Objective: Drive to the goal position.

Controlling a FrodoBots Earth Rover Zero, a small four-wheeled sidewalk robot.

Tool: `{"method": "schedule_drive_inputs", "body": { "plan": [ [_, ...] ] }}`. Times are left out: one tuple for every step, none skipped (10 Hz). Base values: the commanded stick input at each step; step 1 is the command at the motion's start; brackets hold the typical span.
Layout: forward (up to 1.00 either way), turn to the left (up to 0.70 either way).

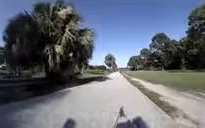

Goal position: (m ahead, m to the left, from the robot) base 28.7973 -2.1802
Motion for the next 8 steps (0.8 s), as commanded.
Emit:
{"method": "schedule_drive_inputs", "body": {
  "plan": [
    [0.7, 0.0],
    [0.7, 0.0],
    [0.7, 0.0],
    [0.7, 0.0],
    [0.7, 0.0],
    [0.7, 0.0],
    [0.7, 0.0],
    [0.7, 0.0]
  ]
}}
